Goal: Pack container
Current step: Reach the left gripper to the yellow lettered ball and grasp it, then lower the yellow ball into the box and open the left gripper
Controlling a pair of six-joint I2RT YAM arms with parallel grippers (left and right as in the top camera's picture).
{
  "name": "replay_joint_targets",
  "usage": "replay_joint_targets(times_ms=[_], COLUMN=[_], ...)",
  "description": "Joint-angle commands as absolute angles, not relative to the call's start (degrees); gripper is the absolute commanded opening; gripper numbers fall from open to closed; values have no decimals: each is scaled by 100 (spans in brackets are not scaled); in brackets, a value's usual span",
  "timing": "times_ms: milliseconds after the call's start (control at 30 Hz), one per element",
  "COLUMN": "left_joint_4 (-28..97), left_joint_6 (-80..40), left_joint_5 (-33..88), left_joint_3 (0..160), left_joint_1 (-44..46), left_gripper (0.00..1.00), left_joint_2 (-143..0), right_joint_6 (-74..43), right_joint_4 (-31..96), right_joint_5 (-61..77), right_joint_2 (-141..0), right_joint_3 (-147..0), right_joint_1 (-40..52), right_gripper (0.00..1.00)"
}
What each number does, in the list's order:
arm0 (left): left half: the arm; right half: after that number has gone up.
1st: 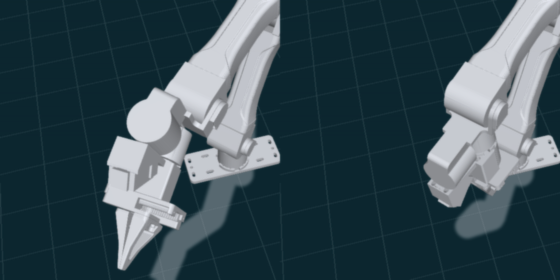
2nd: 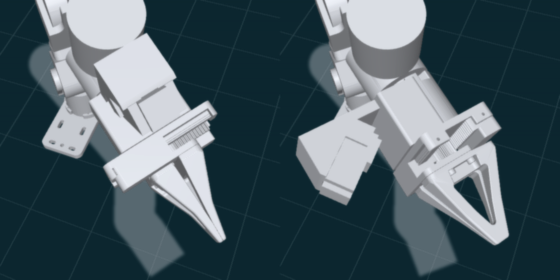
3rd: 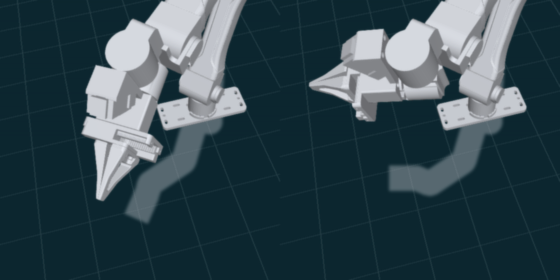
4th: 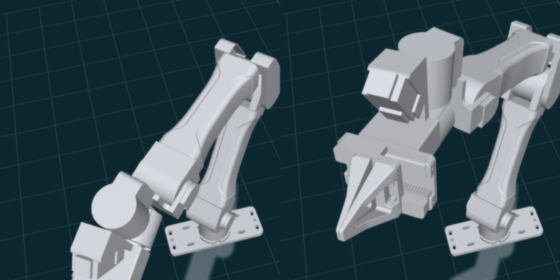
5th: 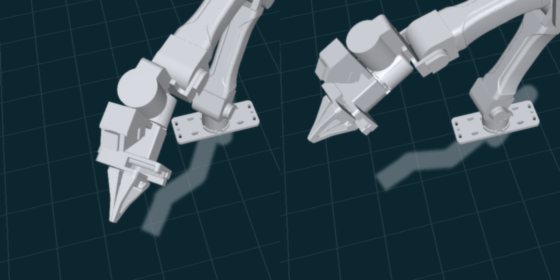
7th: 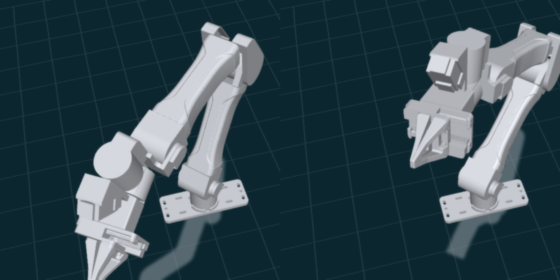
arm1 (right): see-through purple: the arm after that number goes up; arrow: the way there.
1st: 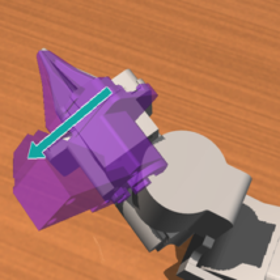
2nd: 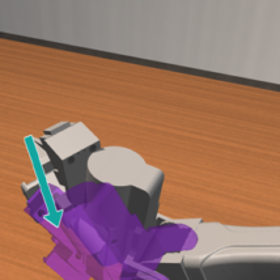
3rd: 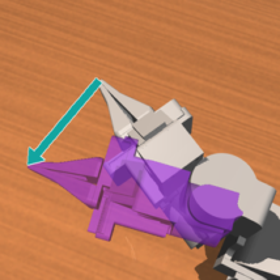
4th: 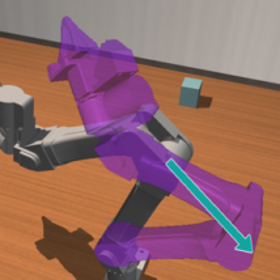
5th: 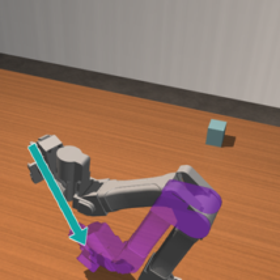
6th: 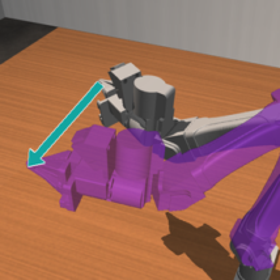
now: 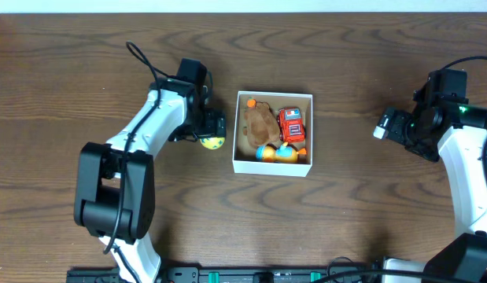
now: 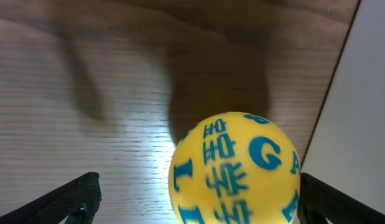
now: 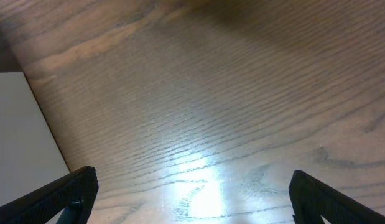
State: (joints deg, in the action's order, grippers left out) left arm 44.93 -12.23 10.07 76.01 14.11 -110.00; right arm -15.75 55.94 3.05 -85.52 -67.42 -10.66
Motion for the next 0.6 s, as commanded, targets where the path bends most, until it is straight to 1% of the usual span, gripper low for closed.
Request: replay_joint_targets(times_ms=[0,33,100,133,200,233,300,367,400,467,567], left_joint_4=[4554,4556,4556,4554,4556,4556,4558,4560,4560,4560,4582], left_joint_6=[-1262,-1262,-1262,-1275,-1280,-1280,-1280,-1280,-1282,-1282,-1280], left_joint_5=[685,685,685,687,687,687,687,687,687,687,687], left_joint_3=[7599,7599,7599,7599,7599,7599,7599,7599,7599,7599,7601], left_joint_1=[1358,1358,1358,1358,1358,1358,1358,1358,1358,1358,1361], left_gripper=[99,97,80,67,52,47,45,39,38,29,22], left_joint_2=[-11155,-11157,-11157,-11157,-11157,-11157,-11157,-11157,-11157,-11157,-11150], right_joint_6=[-1490,-1490,-1490,-1490,-1490,-1490,-1490,-1490,-1490,-1490,-1490], right_joint_4=[5594,5594,5596,5594,5596,5599,5599,5599,5599,5599,5603], right_joint_5=[327,327,327,327,327,327,327,327,327,327,327], right_joint_2=[-8552,-8552,-8552,-8552,-8552,-8552,-8552,-8552,-8552,-8552,-8552], right_joint_3=[-6726,-6726,-6726,-6726,-6726,-6726,-6726,-6726,-6726,-6726,-6726], right_joint_1=[-1087,-1087,-1085,-1087,-1087,-1085,-1087,-1087,-1087,-1087,-1087], right_gripper=[99,99,99,99,99,99,99,99,99,99,99])
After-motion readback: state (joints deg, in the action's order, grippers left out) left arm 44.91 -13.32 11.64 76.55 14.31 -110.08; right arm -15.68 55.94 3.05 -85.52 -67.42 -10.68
